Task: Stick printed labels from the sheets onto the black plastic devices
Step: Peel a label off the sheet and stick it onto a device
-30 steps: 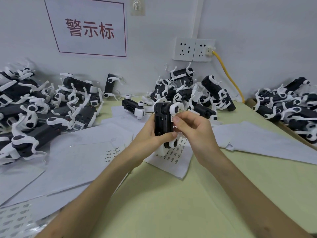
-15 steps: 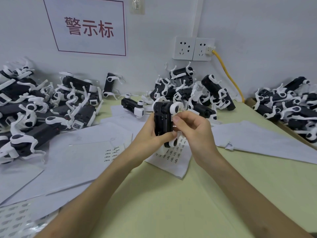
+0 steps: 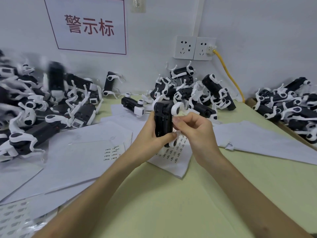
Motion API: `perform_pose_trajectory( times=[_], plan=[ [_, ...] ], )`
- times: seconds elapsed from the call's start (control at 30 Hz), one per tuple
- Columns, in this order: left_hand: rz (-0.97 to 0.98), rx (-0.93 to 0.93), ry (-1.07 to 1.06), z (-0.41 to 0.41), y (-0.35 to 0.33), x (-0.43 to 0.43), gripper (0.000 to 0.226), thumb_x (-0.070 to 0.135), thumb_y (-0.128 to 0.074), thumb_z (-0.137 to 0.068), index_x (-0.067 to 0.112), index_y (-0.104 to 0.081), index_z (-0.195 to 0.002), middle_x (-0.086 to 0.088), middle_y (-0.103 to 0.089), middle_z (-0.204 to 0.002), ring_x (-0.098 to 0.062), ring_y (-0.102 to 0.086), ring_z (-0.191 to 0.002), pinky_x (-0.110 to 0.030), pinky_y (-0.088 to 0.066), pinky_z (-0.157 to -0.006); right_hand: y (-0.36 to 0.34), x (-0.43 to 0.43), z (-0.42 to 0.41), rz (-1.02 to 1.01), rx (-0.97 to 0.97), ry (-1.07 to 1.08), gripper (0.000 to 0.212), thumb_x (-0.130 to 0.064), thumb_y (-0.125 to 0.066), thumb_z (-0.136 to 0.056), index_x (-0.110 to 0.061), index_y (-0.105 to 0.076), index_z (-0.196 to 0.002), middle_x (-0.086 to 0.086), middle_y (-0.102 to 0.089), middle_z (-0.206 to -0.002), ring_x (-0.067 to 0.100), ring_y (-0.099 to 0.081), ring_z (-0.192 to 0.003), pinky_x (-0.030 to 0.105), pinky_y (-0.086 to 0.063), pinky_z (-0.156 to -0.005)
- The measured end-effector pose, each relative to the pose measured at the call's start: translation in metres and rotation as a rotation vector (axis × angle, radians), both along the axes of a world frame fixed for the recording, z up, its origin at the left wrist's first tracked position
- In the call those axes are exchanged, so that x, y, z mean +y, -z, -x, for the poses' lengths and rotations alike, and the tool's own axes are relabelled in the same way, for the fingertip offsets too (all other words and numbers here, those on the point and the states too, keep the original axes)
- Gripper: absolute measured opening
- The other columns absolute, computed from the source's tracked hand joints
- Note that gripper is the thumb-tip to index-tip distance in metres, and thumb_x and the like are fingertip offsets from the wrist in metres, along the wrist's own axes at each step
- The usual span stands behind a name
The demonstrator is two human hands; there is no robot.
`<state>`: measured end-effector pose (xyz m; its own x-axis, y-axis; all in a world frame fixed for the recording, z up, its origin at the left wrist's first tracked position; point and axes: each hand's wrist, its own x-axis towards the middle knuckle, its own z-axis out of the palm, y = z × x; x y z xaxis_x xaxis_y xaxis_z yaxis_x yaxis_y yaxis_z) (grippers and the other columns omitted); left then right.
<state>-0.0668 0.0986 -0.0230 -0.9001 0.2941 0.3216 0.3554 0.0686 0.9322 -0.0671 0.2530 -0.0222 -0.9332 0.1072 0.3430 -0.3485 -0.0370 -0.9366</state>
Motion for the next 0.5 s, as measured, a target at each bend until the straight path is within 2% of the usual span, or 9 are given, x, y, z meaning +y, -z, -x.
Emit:
perform_pose_trajectory(
  times=[0.07, 0.13, 0.23, 0.33, 0.43, 0.5],
  plan=[
    [-0.023, -0.033, 0.006, 0.001, 0.000, -0.002, 0.043, 0.005, -0.072, -0.091, 0.018, -0.052, -0.126, 0.008, -0.071, -0.105, 0.003, -0.066, -0.095, -0.014, -0.052, -0.078, -0.002, 0.002, 0.001, 0.036, -0.049, -0.032, 0.037, -0.028, -0.082, -0.076, -0.009, -0.052, -0.063, 0.007, -0.069, -0.073, 0.019, -0.068, -0.077, 0.037, -0.054, -0.083],
    [-0.082, -0.096, 0.051, 0.001, -0.002, -0.003, 0.041, 0.008, -0.075, -0.087, 0.019, -0.057, -0.122, 0.012, -0.073, -0.101, 0.001, -0.068, -0.098, -0.014, -0.052, -0.080, -0.004, 0.002, 0.000, -0.018, -0.071, -0.076, 0.038, -0.035, -0.076, -0.082, -0.011, -0.052, -0.064, 0.008, -0.061, -0.070, 0.021, -0.059, -0.075, 0.038, -0.047, -0.082],
    [-0.163, -0.216, 0.128, 0.003, -0.004, -0.003, 0.045, 0.014, -0.074, -0.078, 0.018, -0.060, -0.120, 0.005, -0.075, -0.105, -0.011, -0.070, -0.105, -0.026, -0.053, -0.088, -0.008, -0.001, -0.003, -0.027, -0.084, -0.169, 0.030, -0.029, -0.065, -0.097, -0.007, -0.059, -0.078, 0.010, -0.057, -0.080, 0.023, -0.055, -0.083, 0.040, -0.044, -0.084],
    [-0.188, -0.273, 0.216, 0.002, -0.002, -0.002, 0.042, 0.013, -0.072, -0.077, 0.016, -0.063, -0.119, 0.003, -0.074, -0.099, -0.013, -0.070, -0.099, -0.026, -0.053, -0.083, -0.012, -0.002, -0.008, -0.056, -0.053, -0.209, 0.045, -0.036, -0.063, -0.090, 0.008, -0.053, -0.086, 0.012, -0.054, -0.083, 0.024, -0.052, -0.082, 0.041, -0.043, -0.082],
    [-0.150, -0.284, 0.214, 0.001, -0.001, -0.002, 0.039, 0.018, -0.074, -0.073, 0.023, -0.067, -0.112, 0.003, -0.073, -0.097, -0.013, -0.068, -0.099, -0.031, -0.050, -0.087, -0.014, -0.004, -0.011, -0.074, -0.033, -0.223, 0.053, -0.036, -0.063, -0.088, 0.013, -0.044, -0.086, 0.015, -0.050, -0.087, 0.029, -0.046, -0.084, 0.045, -0.038, -0.081],
    [-0.153, -0.304, 0.247, 0.001, -0.001, -0.003, 0.036, 0.021, -0.075, -0.066, 0.027, -0.072, -0.101, 0.000, -0.072, -0.096, -0.014, -0.068, -0.094, -0.030, -0.049, -0.084, -0.014, -0.004, -0.012, -0.042, -0.052, -0.272, 0.051, -0.031, -0.062, -0.088, 0.016, -0.042, -0.088, 0.018, -0.050, -0.091, 0.032, -0.046, -0.086, 0.049, -0.036, -0.080]
  ],
)
